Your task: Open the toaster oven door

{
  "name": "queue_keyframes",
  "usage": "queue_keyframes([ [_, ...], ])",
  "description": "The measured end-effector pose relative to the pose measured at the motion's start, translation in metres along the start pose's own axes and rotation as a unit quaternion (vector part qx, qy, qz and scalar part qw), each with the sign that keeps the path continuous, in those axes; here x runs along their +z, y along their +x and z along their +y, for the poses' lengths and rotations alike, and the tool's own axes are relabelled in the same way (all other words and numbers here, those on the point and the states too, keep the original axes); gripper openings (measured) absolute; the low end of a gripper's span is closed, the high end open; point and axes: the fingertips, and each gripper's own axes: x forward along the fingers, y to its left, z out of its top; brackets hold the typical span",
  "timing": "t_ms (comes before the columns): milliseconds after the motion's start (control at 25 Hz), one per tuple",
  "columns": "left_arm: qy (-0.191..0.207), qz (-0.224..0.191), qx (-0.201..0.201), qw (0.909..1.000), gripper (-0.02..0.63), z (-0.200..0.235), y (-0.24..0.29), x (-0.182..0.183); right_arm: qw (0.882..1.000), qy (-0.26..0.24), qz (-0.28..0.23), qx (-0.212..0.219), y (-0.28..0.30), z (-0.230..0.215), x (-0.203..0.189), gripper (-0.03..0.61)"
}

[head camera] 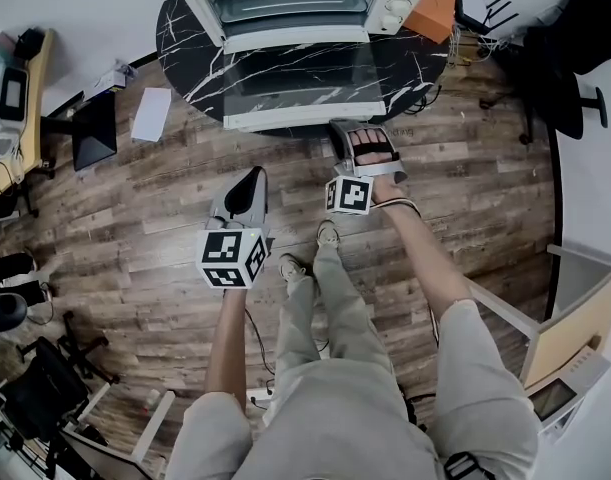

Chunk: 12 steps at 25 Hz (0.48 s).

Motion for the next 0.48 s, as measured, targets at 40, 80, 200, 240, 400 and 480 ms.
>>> queue_keyframes([
  [40, 0.000, 0.000, 0.000, 1.0000, 0.011, -0.001, 0.000, 0.001, 1.000, 0.002, 0.000, 0.003, -0.002, 0.001, -0.001, 0.078],
  [80, 0.000, -0.001, -0.001, 1.0000, 0.011, -0.001, -0.001, 0.002, 1.000, 0.006, 0.000, 0.005, -0.003, 0.001, -0.001, 0.077],
  [200, 0.002, -0.003, -0.002, 1.0000, 0.011, -0.003, -0.002, 0.005, 1.000, 0.029, -0.003, 0.008, -0.010, -0.001, 0.001, 0.059],
  [240, 0.002, -0.003, -0.002, 1.0000, 0.011, -0.003, -0.002, 0.006, 0.999, 0.042, -0.004, 0.008, -0.012, -0.001, 0.001, 0.048],
  [400, 0.000, -0.004, -0.003, 1.0000, 0.011, -0.006, -0.005, 0.010, 0.994, 0.108, -0.005, 0.017, -0.020, -0.004, 0.001, 0.033],
  [480, 0.000, -0.004, -0.002, 1.0000, 0.011, -0.007, -0.006, 0.012, 0.988, 0.152, -0.006, 0.024, -0.024, -0.009, 0.003, 0.026],
])
